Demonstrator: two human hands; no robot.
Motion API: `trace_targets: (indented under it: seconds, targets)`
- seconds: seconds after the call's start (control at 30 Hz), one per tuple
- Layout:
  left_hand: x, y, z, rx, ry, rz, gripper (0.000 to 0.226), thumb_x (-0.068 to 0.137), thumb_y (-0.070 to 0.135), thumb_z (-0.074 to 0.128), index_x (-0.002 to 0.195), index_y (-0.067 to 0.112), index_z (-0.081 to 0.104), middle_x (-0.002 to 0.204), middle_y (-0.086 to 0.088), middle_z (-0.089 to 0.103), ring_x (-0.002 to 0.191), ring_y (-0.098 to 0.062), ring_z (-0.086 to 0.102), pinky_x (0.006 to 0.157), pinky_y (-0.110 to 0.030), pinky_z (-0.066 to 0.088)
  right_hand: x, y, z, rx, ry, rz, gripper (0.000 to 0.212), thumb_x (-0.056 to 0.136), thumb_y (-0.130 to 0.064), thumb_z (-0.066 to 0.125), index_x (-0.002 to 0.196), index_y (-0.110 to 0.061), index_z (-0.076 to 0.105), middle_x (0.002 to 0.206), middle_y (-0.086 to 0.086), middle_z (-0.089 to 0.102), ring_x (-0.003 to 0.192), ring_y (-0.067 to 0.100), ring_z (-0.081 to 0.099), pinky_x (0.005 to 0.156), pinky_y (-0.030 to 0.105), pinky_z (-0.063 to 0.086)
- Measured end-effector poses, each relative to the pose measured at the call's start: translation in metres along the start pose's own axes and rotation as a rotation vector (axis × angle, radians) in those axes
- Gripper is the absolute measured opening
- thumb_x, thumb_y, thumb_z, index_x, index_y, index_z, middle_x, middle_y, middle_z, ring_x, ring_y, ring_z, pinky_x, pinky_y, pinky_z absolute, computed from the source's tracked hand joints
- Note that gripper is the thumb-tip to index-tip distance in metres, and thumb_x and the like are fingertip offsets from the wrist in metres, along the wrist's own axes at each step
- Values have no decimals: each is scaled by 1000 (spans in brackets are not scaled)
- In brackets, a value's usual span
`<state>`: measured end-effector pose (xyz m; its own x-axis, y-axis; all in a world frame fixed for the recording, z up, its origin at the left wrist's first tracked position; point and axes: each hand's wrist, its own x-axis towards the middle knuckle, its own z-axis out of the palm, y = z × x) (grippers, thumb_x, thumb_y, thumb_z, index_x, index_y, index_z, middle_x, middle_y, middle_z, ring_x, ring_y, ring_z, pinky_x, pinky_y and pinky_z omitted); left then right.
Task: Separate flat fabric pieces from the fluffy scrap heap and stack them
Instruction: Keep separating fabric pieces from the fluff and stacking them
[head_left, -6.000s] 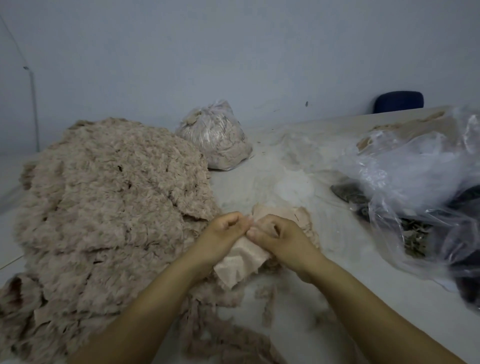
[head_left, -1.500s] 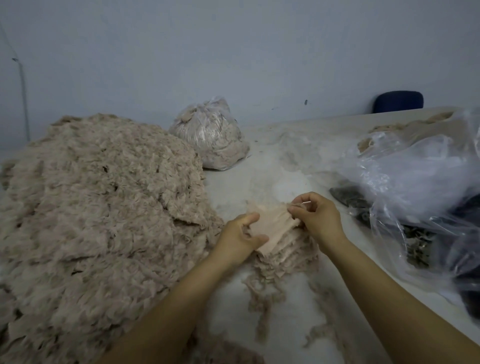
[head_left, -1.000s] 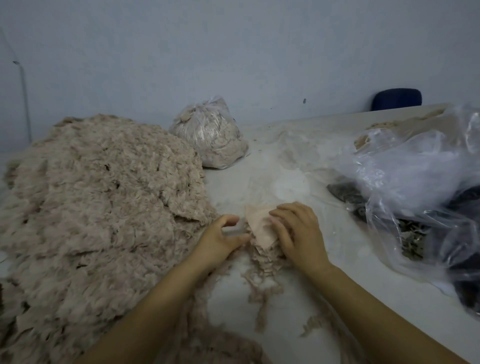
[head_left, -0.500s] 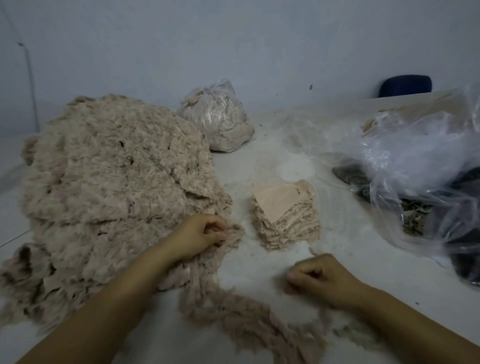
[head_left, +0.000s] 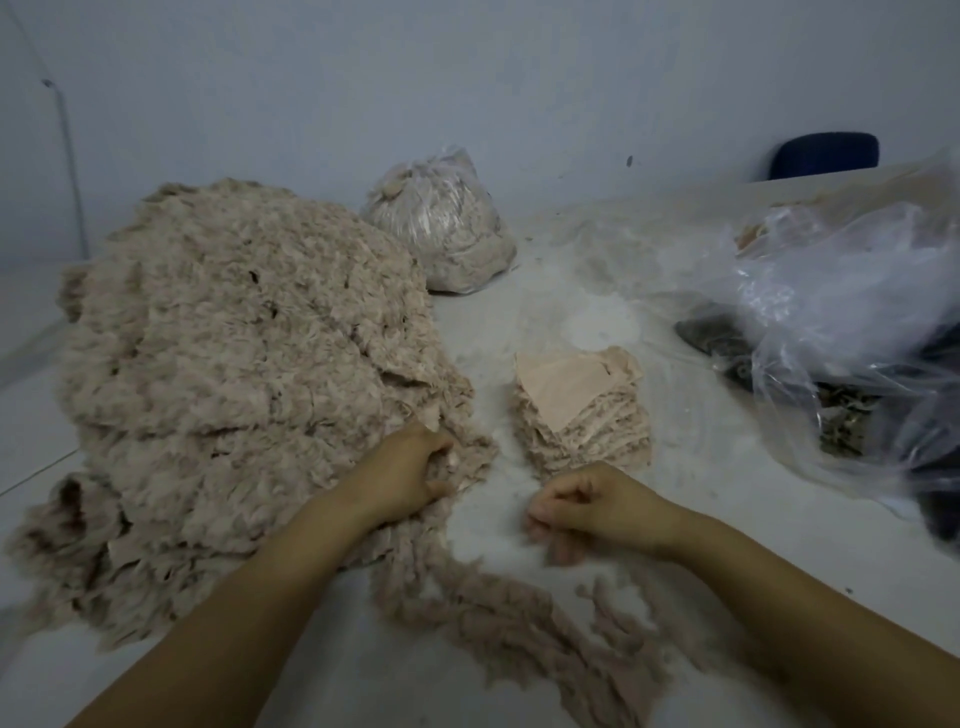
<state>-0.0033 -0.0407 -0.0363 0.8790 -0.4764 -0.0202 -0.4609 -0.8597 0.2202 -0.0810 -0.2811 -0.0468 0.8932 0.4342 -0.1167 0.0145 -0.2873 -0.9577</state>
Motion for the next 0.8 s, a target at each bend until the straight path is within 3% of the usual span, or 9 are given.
trace_targets:
  seconds: [0.1,0.2,0.27,0.37,0.43,0.53,0.63,0.7,0.8]
  targets:
    - [-1,0,1,-44,7,-13,52,86,36,66,132,16,52,123,-6,52,114,-21,50,91,-25,37,33,-3,29,-166,191,-34,23,96,-11,56,118,-11,62,66,7,66,54,15,64,61,32,59]
    - [-2,-2,-2,-175,140,-28,28,91,14,59,118,10,62,115,-9,62,107,-23,56,87,-22,39,64,-6,54,-316,191,-21,48,99,-20,48,144,-30,33,82,11,67,51,16,62,49,24,53]
    - [-3,-5,-7,-190,228,-77,23,91,5,53,110,6,65,110,-11,66,102,-23,59,82,-20,38,84,-11,64,-436,276,4,48,101,-30,43,146,-27,28,103,13,67,73,23,67,63,30,54]
    - [-4,-12,-13,-112,272,-139,20,92,11,51,106,11,65,105,-9,69,97,-24,61,84,-29,46,104,-14,73,-686,370,67,51,96,-39,49,142,-19,36,122,13,61,111,32,58,83,35,47]
    - [-9,-13,-22,20,205,-131,19,92,29,55,104,17,63,103,-5,69,96,-22,61,80,-31,47,111,-15,74,-783,364,117,38,95,-35,50,128,-16,52,114,12,64,107,31,60,75,31,44]
    - [-17,-22,-38,142,-95,-119,53,76,64,63,113,26,63,108,4,66,100,-17,61,82,-28,48,107,-13,70,-717,448,79,24,97,-29,45,107,-12,59,96,14,65,92,32,62,64,28,37]
    - [-23,-38,-51,233,-249,-62,52,75,59,68,114,25,63,102,8,64,97,-13,59,76,-23,44,98,-6,60,-518,520,1,10,97,-23,48,91,-14,47,75,9,53,76,30,57,61,33,40]
    - [-25,-41,-48,56,-118,48,51,76,54,69,116,24,62,101,12,56,97,-9,55,76,-15,40,90,-5,57,-417,497,-74,25,92,-24,60,76,-18,41,70,2,47,67,19,49,61,31,37]
    - [-23,-28,-33,-260,83,204,67,72,49,73,130,22,54,124,16,46,116,0,44,93,-3,31,77,-15,64,-369,454,-270,32,82,-23,74,71,-23,44,74,-7,42,65,3,41,61,15,32]
